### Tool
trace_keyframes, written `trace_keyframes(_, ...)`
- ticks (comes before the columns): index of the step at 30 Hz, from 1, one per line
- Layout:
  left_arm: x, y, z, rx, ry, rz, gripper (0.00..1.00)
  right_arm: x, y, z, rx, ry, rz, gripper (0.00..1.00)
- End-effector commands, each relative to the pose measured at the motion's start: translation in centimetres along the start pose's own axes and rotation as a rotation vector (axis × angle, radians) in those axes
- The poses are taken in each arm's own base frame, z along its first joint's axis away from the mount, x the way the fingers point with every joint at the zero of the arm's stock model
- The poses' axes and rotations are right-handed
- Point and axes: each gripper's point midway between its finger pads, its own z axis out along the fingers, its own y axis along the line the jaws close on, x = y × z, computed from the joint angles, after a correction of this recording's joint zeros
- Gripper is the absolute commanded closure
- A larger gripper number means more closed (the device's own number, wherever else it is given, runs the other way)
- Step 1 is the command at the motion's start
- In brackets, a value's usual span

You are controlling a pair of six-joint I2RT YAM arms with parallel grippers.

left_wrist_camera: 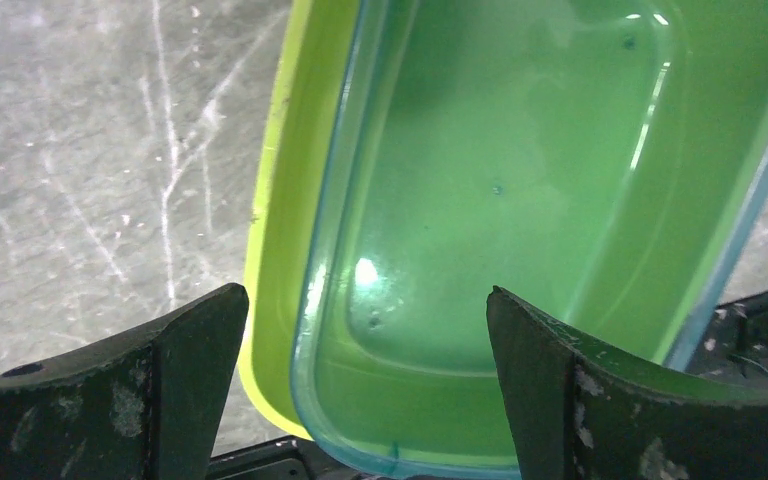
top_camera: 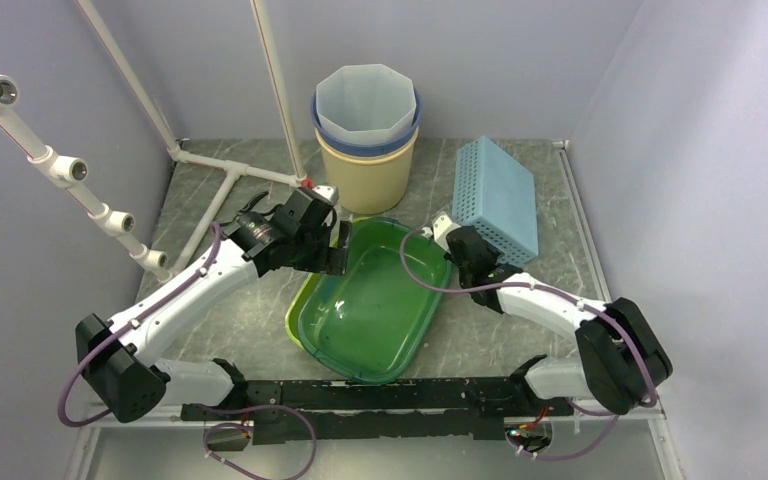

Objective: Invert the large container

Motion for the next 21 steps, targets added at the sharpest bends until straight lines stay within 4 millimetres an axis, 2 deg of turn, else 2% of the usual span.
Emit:
trace_keyframes(1,-0.1,2.6,-0.5,-0.092,-0.027,0.041,0.05,-0.4,1.0,1.0,-0.042,-0.018,0.021,1.0)
trace_keyframes(5,0.4,4.0,-0.2,-0.117,-0.015,0.023,0.05,2.2,1.6,1.9,-0.028,0.071,-0.014,0.97)
trace_keyframes(8,0.7,4.7,0.3,-0.101,-0.013,0.007,0.05,3.4,1.7,1.7,-0.015,0.105,0.005,0.96)
trace_keyframes(18,1.5,5.6,1.8,-0.082,-0.016,-0.016,0.05,4.0,2.4,0.5,-0.09,0.144,0.032,0.85)
trace_keyframes(20,1.7,5.8,2.1,-0.079,-0.03,-0.027,0.05,3.9,3.4,0.1,-0.159,0.141,0.028,0.72)
trace_keyframes(21,1.9,5.9,2.2,-0.081,-0.036,-0.033,0.05,3.9,3.7,-0.2,-0.19,0.137,0.022,0.71)
